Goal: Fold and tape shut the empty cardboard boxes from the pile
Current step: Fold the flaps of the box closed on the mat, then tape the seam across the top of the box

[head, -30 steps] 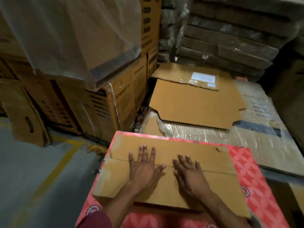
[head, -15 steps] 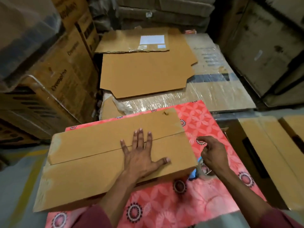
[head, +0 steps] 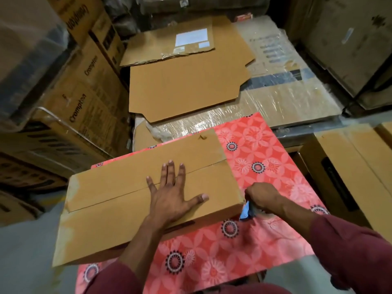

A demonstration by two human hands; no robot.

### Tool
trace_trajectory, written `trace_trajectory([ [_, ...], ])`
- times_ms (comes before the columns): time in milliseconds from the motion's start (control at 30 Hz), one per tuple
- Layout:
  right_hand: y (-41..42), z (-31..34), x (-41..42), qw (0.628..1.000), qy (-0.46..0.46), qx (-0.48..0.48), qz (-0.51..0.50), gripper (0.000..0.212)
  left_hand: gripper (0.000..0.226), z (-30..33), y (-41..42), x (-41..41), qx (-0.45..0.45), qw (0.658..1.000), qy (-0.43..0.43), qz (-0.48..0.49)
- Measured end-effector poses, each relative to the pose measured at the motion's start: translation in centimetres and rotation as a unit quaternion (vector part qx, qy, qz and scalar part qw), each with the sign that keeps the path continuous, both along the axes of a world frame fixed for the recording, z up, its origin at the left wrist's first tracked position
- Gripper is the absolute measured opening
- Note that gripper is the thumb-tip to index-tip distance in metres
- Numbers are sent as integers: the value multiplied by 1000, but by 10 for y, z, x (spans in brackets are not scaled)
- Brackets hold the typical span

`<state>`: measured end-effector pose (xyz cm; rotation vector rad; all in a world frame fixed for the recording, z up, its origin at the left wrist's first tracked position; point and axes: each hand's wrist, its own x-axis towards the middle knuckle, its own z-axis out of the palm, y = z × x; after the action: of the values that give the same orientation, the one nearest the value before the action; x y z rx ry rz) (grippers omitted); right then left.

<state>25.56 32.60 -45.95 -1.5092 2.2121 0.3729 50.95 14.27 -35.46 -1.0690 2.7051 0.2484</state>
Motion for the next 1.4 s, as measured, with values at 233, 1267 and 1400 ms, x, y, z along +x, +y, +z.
trace_trajectory([
  [233,27,21,11,996,-81,-13,18,36,125,0,2,-2,-5,1000,-8,5],
  [1267,-253,188,279,919,-207,-336,26,70,116,-6,-134,287,-27,997,27,68],
  [1400,-271,179,296,925,-160,-339,63,75,113,-5,-134,289,-28,997,42,63],
])
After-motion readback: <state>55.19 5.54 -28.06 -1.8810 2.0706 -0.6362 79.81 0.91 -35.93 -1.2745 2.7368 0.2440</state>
